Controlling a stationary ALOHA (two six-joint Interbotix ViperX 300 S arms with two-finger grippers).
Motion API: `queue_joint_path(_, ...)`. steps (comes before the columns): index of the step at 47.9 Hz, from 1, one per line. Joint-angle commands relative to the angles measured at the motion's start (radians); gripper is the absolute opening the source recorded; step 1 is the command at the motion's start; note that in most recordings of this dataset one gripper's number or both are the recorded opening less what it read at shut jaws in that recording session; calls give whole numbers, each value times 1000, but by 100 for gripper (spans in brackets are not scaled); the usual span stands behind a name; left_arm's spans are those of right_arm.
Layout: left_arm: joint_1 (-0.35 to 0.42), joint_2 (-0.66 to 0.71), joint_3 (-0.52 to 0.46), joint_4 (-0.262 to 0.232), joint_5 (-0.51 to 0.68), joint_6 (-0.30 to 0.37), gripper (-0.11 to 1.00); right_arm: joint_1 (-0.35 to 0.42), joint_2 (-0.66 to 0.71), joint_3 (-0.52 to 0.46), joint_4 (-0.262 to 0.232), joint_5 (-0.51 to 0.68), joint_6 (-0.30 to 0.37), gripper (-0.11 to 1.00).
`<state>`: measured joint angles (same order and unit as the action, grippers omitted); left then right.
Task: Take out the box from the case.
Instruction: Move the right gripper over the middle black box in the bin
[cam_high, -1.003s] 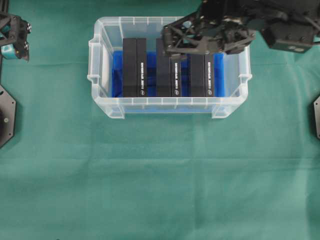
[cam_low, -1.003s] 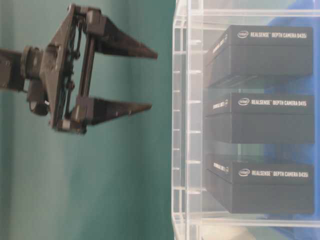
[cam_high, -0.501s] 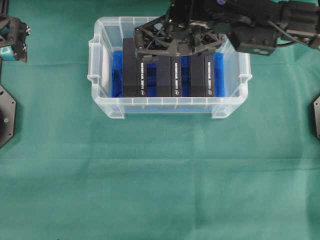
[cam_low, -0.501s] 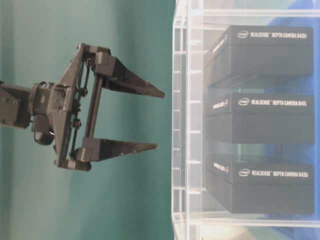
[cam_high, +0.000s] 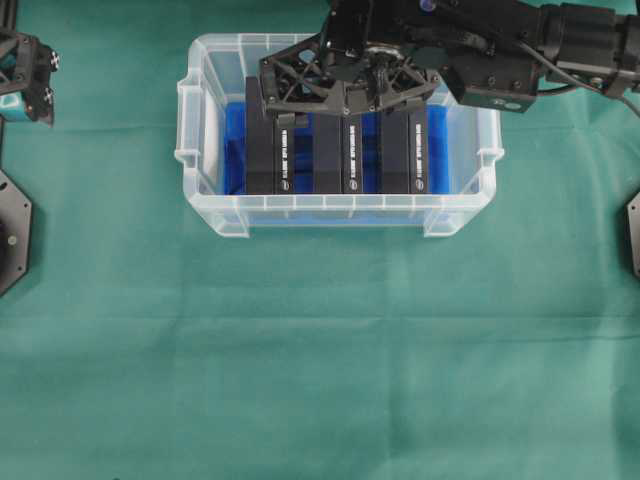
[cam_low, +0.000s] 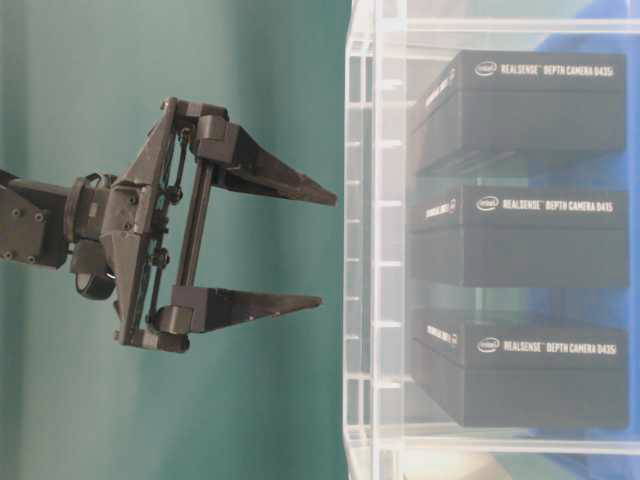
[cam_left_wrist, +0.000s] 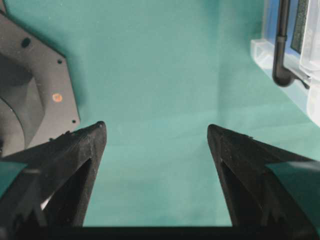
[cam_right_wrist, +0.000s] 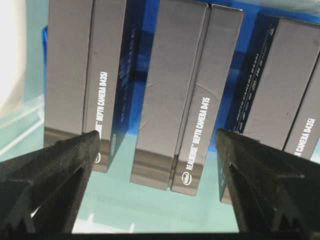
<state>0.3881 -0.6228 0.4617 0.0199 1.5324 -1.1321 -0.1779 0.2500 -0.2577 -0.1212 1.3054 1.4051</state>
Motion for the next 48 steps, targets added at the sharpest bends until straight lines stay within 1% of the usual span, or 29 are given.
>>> queue_joint_path(1, 3, -5, -18, -2, 0, 2, 82, 2, -20, -25, 2, 0, -2, 93)
queue_joint_path(11, 3, -5, -18, -2, 0, 2, 81, 2, -20, -23, 2, 0, -2, 93)
queue_joint_path(21, 3, -3, -18, -2, 0, 2, 77, -3, -20, -23, 2, 2, -6, 93)
queue_joint_path(33, 5, -3, -18, -2, 0, 2, 77, -8, -18, -23, 2, 2, -17, 93)
queue_joint_path(48, 3, -5, -18, -2, 0, 2, 77, -8, -20, -21, 2, 35, -20, 93)
